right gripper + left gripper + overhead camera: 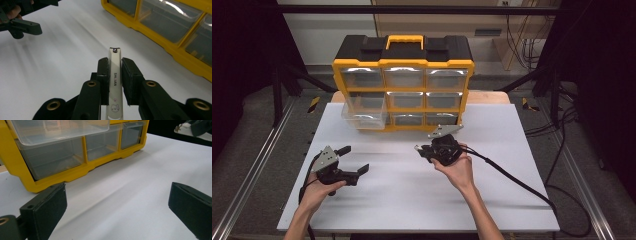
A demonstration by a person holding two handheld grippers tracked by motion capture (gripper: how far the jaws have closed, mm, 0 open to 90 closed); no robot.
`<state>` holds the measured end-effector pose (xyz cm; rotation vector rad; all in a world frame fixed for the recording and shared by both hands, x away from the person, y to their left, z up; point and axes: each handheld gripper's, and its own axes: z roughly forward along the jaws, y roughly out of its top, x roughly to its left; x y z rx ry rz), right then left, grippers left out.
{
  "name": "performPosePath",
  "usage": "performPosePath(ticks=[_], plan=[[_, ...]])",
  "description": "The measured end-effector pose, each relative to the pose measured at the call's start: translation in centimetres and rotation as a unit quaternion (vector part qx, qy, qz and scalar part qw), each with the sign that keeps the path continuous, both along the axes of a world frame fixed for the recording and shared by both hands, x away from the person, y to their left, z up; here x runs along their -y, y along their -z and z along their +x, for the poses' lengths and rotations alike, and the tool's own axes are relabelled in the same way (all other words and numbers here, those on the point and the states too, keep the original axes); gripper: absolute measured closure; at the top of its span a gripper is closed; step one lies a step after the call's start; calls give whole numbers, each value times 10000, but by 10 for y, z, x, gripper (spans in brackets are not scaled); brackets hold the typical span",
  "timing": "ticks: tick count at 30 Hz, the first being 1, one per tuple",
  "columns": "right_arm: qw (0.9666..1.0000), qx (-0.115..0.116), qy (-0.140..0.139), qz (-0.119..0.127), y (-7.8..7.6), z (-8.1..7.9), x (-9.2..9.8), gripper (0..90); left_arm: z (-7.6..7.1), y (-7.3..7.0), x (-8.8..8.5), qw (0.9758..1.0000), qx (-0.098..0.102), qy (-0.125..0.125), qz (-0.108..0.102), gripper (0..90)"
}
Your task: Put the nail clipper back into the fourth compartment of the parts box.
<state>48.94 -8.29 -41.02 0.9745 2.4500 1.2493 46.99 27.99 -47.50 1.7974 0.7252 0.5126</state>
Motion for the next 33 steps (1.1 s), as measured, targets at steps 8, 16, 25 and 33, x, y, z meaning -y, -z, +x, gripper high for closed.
performPosePath(ticks=[8,16,25,33], plan=[[9999,131,-19,57,-17,2,-1,773,0,0,-1,10000,-4,-9,0,19],[9997,201,-62,151,-29,3,-2,773,0,0,-1,10000,-1,-13,-8,19],[9991,300,-79,278,-43,6,-4,773,0,0,-1,10000,-2,-9,-3,19],[9987,382,-106,310,-55,9,-9,772,0,0,-1,10000,-1,-2,1,19]])
